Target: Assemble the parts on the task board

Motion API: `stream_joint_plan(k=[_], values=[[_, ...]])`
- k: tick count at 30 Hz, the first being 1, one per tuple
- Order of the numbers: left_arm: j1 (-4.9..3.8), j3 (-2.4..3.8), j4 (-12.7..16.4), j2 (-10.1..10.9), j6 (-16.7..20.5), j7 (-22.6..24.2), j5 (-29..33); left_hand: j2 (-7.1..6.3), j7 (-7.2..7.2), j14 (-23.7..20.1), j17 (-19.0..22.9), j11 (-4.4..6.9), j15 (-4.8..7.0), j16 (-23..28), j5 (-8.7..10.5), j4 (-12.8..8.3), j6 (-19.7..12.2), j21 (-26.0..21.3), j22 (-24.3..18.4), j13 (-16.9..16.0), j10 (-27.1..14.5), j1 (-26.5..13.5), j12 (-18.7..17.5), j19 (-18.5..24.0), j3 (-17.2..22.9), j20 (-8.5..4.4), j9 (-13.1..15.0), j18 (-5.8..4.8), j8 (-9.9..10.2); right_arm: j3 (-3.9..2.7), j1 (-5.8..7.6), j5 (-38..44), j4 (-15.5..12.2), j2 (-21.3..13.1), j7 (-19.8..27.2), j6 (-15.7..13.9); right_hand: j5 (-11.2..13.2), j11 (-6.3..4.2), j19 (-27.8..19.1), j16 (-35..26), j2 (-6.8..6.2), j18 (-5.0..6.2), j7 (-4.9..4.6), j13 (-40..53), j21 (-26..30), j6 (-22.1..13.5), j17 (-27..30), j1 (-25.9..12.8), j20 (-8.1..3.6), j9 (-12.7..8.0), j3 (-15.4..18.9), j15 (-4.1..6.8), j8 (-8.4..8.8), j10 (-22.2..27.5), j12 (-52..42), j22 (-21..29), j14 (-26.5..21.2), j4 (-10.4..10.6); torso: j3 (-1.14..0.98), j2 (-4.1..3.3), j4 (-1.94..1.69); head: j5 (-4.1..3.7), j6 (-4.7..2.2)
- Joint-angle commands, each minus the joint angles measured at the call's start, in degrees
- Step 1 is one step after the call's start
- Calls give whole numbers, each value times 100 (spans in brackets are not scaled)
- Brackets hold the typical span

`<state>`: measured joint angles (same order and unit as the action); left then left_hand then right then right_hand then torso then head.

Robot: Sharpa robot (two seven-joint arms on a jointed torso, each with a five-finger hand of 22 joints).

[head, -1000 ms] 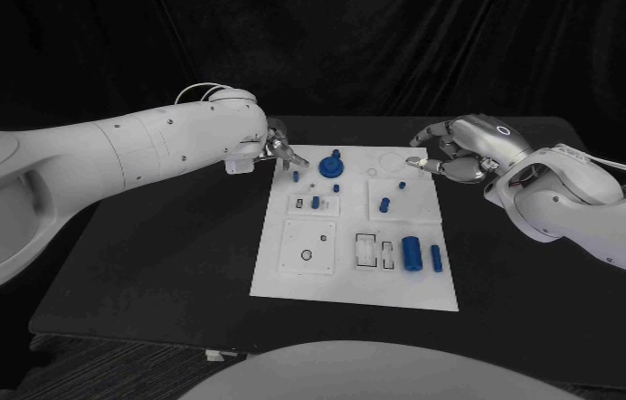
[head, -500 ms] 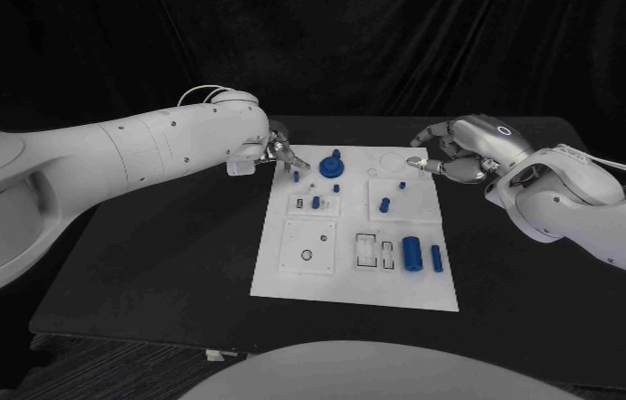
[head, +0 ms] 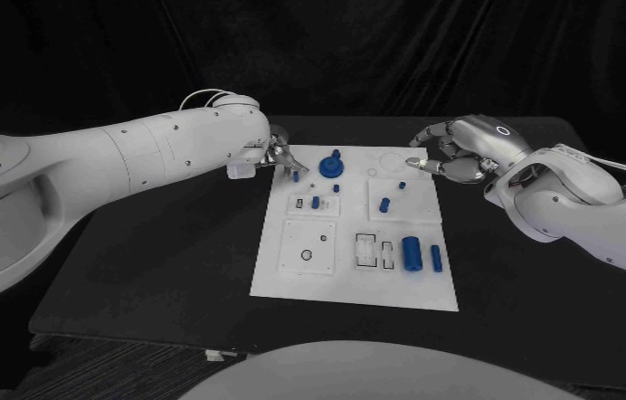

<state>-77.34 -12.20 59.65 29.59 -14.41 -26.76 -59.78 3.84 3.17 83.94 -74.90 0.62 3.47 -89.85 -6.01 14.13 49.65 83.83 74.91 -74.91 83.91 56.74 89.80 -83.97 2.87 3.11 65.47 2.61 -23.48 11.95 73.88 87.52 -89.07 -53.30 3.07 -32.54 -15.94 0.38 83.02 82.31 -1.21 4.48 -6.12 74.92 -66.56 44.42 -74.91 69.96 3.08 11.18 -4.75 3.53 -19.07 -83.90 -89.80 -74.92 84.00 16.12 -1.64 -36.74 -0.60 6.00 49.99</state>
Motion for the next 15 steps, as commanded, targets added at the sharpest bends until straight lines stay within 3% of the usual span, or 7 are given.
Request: stream_joint_plan(k=[1, 8, 12, 13, 15], values=[[22, 5, -18, -22, -70, 81, 3, 5, 40, 606, -1510, -37, -41, -15, -59, -58, 19, -34, 1001, -1509, 609, 74, 20, -20, 3, 27, -13, -40, 36, -5, -13, 12, -4, -1, -37, 30, -26, 35, 19, 6, 11, 9, -8, 1508, 4, 24, -787, 2, -9, -7, 24, -34, -25, -610, -20, -899, 431, 19, 0, -3, -4, -5, 1], [55, 5, -58, -51, -74, 114, 3, 48, 45, 606, -1510, -43, -48, -15, -250, -142, 21, -54, 1000, -1509, 609, 196, 20, -5, 39, 35, -41, -35, 107, -5, -13, 12, -7, -6, -50, 34, -30, 36, 19, 1, 17, 10, -8, 1508, 8, 26, -782, 3, -9, -9, 24, -34, -26, -610, -20, -898, 430, 19, -2, -2, 0, -15, 1], [72, 5, -71, -63, -78, 151, 3, 81, 46, 606, -1510, -45, -50, -15, -495, -210, 26, -55, 1010, -1509, 609, 283, 20, -6, 84, 37, -60, -36, 157, -5, -13, 12, -10, -9, -55, 35, -30, 36, 19, 1, 17, 10, -8, 1508, 8, 26, -782, 3, -9, -9, 24, -34, -26, -610, -20, -898, 430, 19, -3, -1, 1, -23, 1], [74, 5, -74, -66, -78, 159, 3, 100, 42, 606, -1510, -42, -49, -15, -680, -270, 27, -62, 1010, -1509, 609, 356, 20, -1, 132, 36, -70, -34, 183, -5, -13, 12, -10, -9, -56, 36, -30, 36, 19, 1, 17, 10, -8, 1508, 8, 26, -782, 3, -9, -9, 24, -34, -26, -610, -20, -898, 430, 19, -4, -1, 2, -25, 1], [80, 5, -79, -70, -78, 179, 3, 121, 35, 606, -1510, -38, -46, -15, -815, -319, 32, -64, 1015, -1509, 609, 413, 20, -1, 183, 36, -80, -34, 210, -5, -13, 12, -11, -10, -60, 37, -32, 36, 19, -1, 22, 10, -8, 1508, 10, 28, -780, 4, -9, -10, 23, -34, -27, -610, -20, -898, 430, 20, -4, -1, 3, -25, 1]])
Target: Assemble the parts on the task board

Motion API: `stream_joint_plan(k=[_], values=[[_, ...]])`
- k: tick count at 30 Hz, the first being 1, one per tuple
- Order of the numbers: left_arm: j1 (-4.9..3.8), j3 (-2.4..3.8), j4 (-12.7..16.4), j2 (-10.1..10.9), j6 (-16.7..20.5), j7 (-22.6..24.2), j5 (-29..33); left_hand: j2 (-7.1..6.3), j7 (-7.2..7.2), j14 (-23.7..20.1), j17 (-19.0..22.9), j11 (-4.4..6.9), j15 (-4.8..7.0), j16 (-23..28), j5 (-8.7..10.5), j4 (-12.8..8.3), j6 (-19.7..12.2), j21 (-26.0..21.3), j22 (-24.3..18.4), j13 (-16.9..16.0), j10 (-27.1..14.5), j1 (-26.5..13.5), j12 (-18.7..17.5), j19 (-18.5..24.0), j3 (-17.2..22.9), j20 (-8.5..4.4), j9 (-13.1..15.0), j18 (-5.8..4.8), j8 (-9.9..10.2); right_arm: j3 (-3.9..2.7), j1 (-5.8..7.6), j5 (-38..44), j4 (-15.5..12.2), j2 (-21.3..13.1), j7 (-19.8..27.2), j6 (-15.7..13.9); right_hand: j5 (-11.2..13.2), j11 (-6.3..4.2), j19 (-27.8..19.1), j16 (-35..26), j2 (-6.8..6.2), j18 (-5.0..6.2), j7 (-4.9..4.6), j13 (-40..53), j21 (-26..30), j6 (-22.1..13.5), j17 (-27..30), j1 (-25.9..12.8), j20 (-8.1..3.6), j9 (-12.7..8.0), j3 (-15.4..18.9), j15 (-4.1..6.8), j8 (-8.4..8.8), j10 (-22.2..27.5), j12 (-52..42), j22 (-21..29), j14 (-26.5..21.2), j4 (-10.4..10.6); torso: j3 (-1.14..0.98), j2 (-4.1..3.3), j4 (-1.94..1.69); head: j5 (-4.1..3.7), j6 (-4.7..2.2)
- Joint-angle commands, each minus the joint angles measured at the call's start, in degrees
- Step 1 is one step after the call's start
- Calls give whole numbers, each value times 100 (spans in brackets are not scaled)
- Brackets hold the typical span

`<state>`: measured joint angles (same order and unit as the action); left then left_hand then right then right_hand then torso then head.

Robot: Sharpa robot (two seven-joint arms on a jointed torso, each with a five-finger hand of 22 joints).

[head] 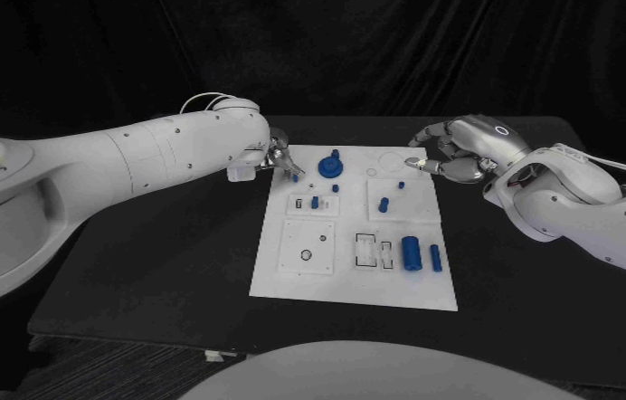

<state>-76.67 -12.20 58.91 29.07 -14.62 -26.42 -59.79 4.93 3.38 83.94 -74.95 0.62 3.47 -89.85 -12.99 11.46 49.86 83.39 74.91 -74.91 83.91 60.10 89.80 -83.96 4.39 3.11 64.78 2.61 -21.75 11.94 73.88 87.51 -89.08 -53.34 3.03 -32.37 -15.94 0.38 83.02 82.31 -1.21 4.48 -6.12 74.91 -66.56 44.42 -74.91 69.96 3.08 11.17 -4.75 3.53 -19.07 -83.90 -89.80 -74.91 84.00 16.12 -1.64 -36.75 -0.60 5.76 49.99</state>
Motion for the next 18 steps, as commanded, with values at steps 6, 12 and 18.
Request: stream_joint_plan(k=[6, 12, 18], values=[[21, 5, -17, -23, -37, 222, 5, 52, -4, 606, -1505, -22, -36, -15, -259, -201, 10, -32, 1021, -1509, 609, 238, 20, 5, 238, 27, -29, -31, 97, -4, -13, 12, -11, -10, -66, 25, -37, 37, 18, 0, 33, 11, -7, 1509, 13, 31, -781, 4, -9, -10, 21, -34, -28, -610, -20, -898, 430, 22, -4, 1, 4, -3, 1], [24, 5, -18, -16, 2, 317, 5, 12, -23, 606, -1505, -6, -21, -15, -747, -418, 21, -52, 1031, -1509, 609, 401, 20, 15, 637, 12, -35, -27, 156, -4, -13, 12, -8, -8, -75, 36, -51, 38, 17, -7, 52, 12, -7, 1509, 22, 37, -774, 8, -9, -13, 15, -35, -31, -610, -20, -896, 429, 23, -2, 2, 1, -3, 1], [26, 5, -10, 2, 44, 388, 5, -126, -32, 606, -1505, 5, -11, -15, -997, -630, 57, -64, 1051, -1509, 609, 397, 20, 14, 1258, 0, 0, -28, 174, -4, -13, 12, -7, -9, -89, 59, -91, 42, 17, -7, 89, 12, -6, 1509, 25, 53, -774, 20, -8, -18, 3, -38, -38, -610, -20, -895, 430, 20, -3, -1, -1, -5, 1]])
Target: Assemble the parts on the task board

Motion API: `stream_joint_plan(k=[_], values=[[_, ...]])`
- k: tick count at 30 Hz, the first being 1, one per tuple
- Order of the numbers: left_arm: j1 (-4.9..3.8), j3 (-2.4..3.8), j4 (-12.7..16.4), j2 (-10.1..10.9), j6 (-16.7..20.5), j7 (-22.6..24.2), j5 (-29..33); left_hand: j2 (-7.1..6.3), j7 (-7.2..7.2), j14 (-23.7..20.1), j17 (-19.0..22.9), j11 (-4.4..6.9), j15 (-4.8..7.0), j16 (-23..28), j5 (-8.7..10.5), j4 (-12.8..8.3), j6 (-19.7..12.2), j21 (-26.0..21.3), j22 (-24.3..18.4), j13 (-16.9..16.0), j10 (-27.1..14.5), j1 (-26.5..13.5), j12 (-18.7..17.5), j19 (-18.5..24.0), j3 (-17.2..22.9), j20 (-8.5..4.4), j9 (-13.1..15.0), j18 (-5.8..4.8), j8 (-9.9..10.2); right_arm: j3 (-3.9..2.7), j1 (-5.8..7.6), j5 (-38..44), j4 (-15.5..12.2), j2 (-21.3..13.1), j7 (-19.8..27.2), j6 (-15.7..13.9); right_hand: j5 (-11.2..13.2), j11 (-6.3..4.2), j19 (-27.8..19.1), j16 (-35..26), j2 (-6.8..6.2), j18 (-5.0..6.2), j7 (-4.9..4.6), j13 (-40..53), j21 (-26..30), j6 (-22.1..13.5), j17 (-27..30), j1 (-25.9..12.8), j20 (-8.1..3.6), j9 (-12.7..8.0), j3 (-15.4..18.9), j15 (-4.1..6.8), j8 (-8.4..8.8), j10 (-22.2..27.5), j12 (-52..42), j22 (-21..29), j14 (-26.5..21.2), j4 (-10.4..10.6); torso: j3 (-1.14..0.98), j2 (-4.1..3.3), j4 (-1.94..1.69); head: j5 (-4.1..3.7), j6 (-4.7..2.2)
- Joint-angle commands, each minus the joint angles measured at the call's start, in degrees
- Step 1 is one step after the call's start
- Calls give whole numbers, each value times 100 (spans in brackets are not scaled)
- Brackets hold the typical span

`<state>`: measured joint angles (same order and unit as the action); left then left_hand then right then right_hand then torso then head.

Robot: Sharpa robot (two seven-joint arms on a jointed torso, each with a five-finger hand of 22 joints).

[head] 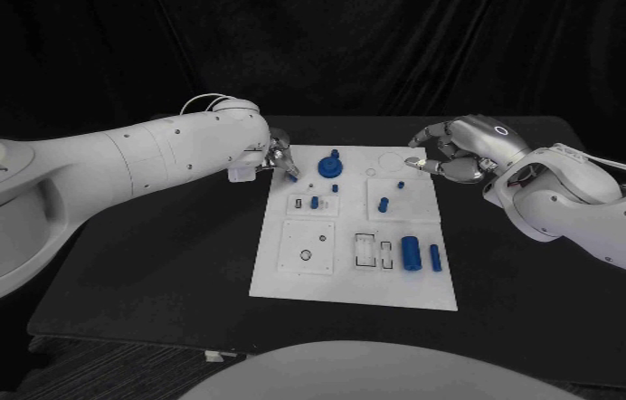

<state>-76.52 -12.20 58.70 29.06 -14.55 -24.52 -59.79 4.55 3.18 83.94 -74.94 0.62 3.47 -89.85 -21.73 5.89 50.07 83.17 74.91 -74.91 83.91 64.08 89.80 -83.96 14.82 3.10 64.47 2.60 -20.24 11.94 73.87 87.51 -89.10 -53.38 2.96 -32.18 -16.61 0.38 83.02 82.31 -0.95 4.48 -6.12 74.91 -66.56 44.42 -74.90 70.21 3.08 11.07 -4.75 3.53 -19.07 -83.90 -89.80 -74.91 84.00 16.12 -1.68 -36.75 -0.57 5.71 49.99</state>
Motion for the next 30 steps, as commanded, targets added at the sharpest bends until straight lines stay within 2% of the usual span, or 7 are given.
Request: stream_joint_plan(k=[1, 5, 11, 22, 25, 28, 30], values=[[11, 5, 19, 13, 48, 210, 5, -120, -12, 606, -1506, 9, -11, -15, -201, -114, 45, -45, 1054, -1509, 609, -17, 20, 14, 334, -3, 47, -27, 17, -4, -13, 12, -6, -6, -86, 46, -39, 43, 16, -10, 73, 13, -7, 1509, 31, 57, -770, 1, -8, -9, -1, -38, -40, -610, -20, -894, 429, 18, 1, -1, -5, -2, 1], [11, 5, 95, 83, 142, 250, 5, -220, -22, 606, -1506, 16, -2, -15, -224, -249, 74, -50, 1069, -1509, 609, -105, 20, 7, 761, -7, 113, -28, -16, -4, -13, 12, -10, -14, -100, 68, -136, 48, 17, -10, 98, 13, -9, 1509, 36, 68, -770, 24, -5, -20, -12, -42, -43, -610, -20, -894, 430, 12, -1, -1, -5, -5, 1], [8, 6, 465, 358, 430, 179, 5, -383, -42, 606, -1506, 41, 23, -15, -456, -540, 174, -51, 1089, -1509, 609, -200, 20, -12, 1320, -30, 223, -31, -106, -4, -13, 12, -31, -48, -136, 104, -253, 50, 17, -18, 113, 13, -11, 1509, 44, 74, -760, 54, -3, -34, -23, -44, -42, -610, -20, -893, 429, 6, 1, 0, -3, -12, 1], [-105, 7, 1805, 1142, 1110, -239, 6, -490, -58, 606, -1506, 61, 42, -15, -454, -638, 237, -47, 1103, -1509, 609, -348, 20, -32, 1549, -45, 259, -35, -132, -4, -12, -65, -108, -130, -219, 189, -313, 48, 15, -24, 119, 15, -11, 1509, 55, 72, -754, 85, -3, -44, -35, -44, -38, -610, -20, -891, 427, -4, -1, -1, -10, 20, 1], [-120, 6, 2090, 1264, 1058, -346, 20, -493, -63, 606, -1506, 65, 46, -15, -427, -644, 253, -50, 1103, -1509, 609, -371, 20, -32, 1573, -49, 263, -35, -137, -4, -13, -72, -125, -135, -228, 200, -335, 47, 12, -32, 118, 17, -12, 1509, 64, 70, -747, 102, -3, -48, -41, -43, -36, -610, -20, -889, 426, -12, -3, 2, -7, 24, 1], [-126, 6, 2280, 1336, 987, -442, 193, -488, -60, 606, -1506, 68, 51, -15, -252, -626, 243, -72, 1096, -1509, 609, -458, 20, -23, 1591, -56, 258, -30, -113, -4, -18, -75, -139, -139, -231, 210, -365, 47, 11, -35, 116, 18, -13, 1509, 70, 64, -743, 127, -3, -54, -49, -42, -32, -610, -20, -888, 425, -22, -6, 2, -9, 27, 1], [-128, 5, 2376, 1369, 907, -511, 356, -482, -60, 606, -1506, 68, 51, -15, -244, -625, 240, -73, 1097, -1509, 609, -460, 20, -23, 1594, -57, 256, -30, -108, -4, -24, -77, -148, -146, -235, 220, -375, 46, 12, -40, 117, 18, -13, 1509, 69, 62, -738, 134, -3, -56, -52, -42, -31, -610, -20, -888, 424, -24, -8, 3, -15, 32, 1]])
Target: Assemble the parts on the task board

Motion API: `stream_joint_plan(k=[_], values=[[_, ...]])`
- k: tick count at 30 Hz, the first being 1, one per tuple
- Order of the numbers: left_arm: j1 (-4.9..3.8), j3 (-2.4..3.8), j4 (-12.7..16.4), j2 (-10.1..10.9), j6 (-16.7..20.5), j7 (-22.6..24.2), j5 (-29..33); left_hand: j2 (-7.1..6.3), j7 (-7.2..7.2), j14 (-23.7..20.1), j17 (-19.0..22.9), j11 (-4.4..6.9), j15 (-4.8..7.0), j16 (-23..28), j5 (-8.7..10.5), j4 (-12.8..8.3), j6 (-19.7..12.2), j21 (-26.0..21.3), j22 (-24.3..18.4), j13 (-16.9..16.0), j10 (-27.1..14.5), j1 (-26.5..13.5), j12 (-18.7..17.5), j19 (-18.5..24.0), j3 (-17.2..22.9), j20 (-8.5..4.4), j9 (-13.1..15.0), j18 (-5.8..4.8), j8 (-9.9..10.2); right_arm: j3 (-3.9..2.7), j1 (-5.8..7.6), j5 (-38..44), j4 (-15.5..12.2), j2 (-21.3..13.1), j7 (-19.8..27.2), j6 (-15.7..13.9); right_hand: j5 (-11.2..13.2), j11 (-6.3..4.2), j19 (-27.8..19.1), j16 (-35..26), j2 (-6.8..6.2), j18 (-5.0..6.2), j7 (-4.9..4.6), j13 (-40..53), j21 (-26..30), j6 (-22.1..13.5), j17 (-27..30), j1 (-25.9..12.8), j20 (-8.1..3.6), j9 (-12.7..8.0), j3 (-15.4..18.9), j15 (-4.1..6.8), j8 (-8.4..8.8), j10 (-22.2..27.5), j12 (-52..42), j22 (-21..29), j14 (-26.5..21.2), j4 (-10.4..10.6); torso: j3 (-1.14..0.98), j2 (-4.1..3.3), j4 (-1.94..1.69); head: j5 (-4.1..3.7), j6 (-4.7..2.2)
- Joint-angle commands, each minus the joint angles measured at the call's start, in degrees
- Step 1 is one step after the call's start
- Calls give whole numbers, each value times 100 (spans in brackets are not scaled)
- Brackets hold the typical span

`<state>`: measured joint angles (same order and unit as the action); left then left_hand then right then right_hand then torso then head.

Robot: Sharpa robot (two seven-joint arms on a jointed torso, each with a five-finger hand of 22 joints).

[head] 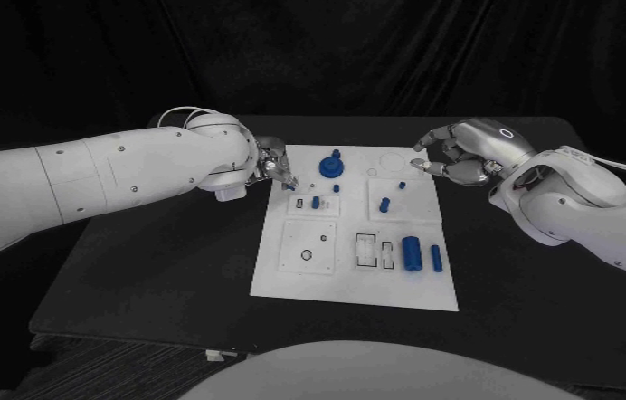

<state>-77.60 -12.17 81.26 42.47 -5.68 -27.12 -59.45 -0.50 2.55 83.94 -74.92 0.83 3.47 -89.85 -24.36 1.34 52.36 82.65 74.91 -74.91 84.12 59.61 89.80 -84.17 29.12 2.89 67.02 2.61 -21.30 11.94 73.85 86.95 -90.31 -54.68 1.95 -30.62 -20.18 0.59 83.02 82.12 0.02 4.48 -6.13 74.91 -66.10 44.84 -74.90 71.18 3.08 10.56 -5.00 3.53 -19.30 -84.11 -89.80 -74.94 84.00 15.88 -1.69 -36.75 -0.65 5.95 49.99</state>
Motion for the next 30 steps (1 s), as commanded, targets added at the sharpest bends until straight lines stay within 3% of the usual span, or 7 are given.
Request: stream_joint_plan(k=[1, 6, 16, 30], values=[[-20, 2, 151, 34, -2, -270, 375, 33, 2, 606, -1508, 47, 52, -15, 37, -168, 10, -22, 1097, -1509, 588, -14, 20, -2, 168, -36, -2, -30, 3, -4, -25, -21, -28, -18, -135, 66, -36, 25, 14, -17, 18, 17, -13, 1509, 17, 17, -741, 49, -3, -9, -31, -42, -5, -589, -20, -887, 424, -4, -7, 2, -9, 10, 1], [-5, 1, 212, 27, -41, -325, 515, 43, 4, 606, -1508, 45, 51, -15, 81, -167, -1, -41, 1089, -1509, 588, -21, 20, 10, 168, -37, -8, -26, 19, -4, -45, -22, -23, -20, -136, 65, -75, 25, 13, -22, 16, 18, -15, 1509, 25, 12, -736, 72, -4, -15, -39, -41, -1, -589, -20, -885, 423, -12, -13, 8, -12, 20, 1], [107, 0, 136, -43, -29, -318, 228, 60, 13, 606, -1508, 36, 44, -15, 179, -130, 3, -40, 1095, -1509, 588, -69, 20, 5, 136, -34, -19, -28, 43, -3, -77, -24, -14, -19, -131, 67, -275, 27, 14, -23, 3, 18, -18, 1509, 33, 16, -733, 149, -5, -39, -72, -42, 4, -589, -20, -885, 424, -30, 8, 17, 2, 32, 1], [207, -1, 68, -133, 17, -199, 191, 74, 9, 606, -1508, 37, 44, -15, 198, -104, 27, -41, 1097, -1509, 588, -96, 20, 3, 121, -33, -19, -28, 39, -3, -90, -25, 10, 4, -114, 58, -304, 28, 14, -28, 3, 18, -19, 1509, 36, 18, -728, 157, -5, -42, -78, -42, 4, -589, -20, -885, 423, -30, 8, -5, 11, 57, 1]])
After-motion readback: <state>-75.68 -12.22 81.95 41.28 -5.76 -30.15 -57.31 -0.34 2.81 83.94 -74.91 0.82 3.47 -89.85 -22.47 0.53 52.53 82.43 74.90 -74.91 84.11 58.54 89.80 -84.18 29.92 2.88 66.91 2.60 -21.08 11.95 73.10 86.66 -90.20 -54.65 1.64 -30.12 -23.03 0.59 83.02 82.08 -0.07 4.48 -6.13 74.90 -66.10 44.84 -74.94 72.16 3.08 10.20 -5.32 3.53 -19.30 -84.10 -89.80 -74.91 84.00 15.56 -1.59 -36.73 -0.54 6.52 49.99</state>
